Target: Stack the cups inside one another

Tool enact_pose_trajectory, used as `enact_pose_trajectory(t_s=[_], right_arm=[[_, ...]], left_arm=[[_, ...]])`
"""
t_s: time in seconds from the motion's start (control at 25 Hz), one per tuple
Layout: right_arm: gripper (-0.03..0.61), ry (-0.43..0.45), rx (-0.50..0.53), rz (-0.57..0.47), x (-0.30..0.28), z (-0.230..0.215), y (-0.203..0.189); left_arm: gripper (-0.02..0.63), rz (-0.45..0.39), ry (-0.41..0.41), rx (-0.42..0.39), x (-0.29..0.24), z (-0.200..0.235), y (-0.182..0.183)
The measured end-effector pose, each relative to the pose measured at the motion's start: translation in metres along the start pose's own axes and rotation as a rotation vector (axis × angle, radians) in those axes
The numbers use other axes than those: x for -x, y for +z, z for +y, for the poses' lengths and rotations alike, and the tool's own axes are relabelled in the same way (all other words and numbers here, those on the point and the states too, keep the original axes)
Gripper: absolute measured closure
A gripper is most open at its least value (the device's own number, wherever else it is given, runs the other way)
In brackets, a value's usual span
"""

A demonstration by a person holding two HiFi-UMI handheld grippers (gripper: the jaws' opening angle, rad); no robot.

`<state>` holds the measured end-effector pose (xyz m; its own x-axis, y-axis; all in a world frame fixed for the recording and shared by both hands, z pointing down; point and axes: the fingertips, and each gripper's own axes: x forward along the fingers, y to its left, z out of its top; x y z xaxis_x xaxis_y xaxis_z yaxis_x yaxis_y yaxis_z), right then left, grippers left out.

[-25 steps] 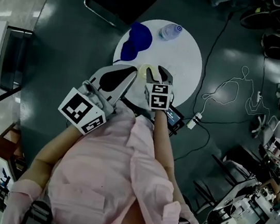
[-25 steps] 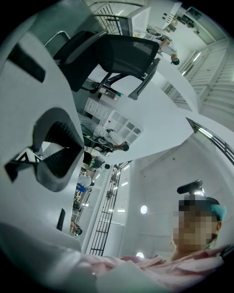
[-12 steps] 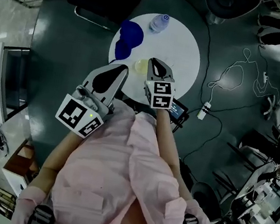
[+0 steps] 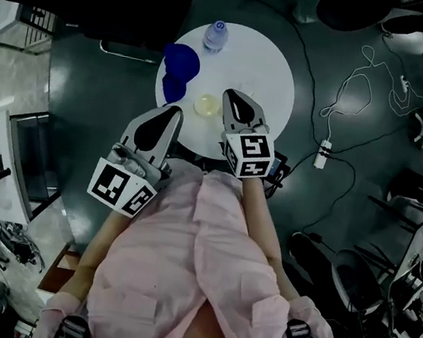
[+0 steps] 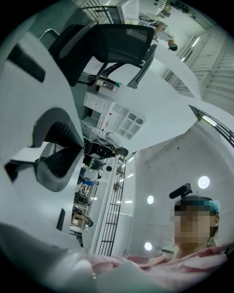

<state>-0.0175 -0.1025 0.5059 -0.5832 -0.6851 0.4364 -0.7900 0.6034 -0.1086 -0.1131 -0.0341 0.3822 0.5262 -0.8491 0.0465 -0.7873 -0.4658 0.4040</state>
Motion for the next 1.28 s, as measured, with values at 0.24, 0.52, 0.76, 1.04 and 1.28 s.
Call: enact_pose_trajectory(t_s=[0.24,0.52,0.76,1.04,1.28], right_arm=[[0.543,-0.021,-0.052,-0.117,0.031,-0.004,0.028],[0.543,-0.051,-0.075,-0.205,0.06,-0.011,0.054],[0.543,-0.105,-0.096,-0.297,0.087,-0.027,0.075],[0.543,-0.096,-0.163,-0.305,0.109,-0.021,0.066],[0.543,-0.075,-0.167,-0.307,0.137,-0.028,0.059]], left_arm=[[0.595,0.0,-0.016,-0.017,-0.006,-0.003,0.001],[0.595,-0.013,-0.016,-0.027,-0.01,-0.001,0.003],[0.595,-0.007,-0.049,-0.055,-0.013,-0.01,-0.003],[0.595,0.028,-0.057,-0.061,-0.018,-0.021,-0.012],[0.595,0.012,-0.088,-0.089,-0.032,-0.056,-0.016]])
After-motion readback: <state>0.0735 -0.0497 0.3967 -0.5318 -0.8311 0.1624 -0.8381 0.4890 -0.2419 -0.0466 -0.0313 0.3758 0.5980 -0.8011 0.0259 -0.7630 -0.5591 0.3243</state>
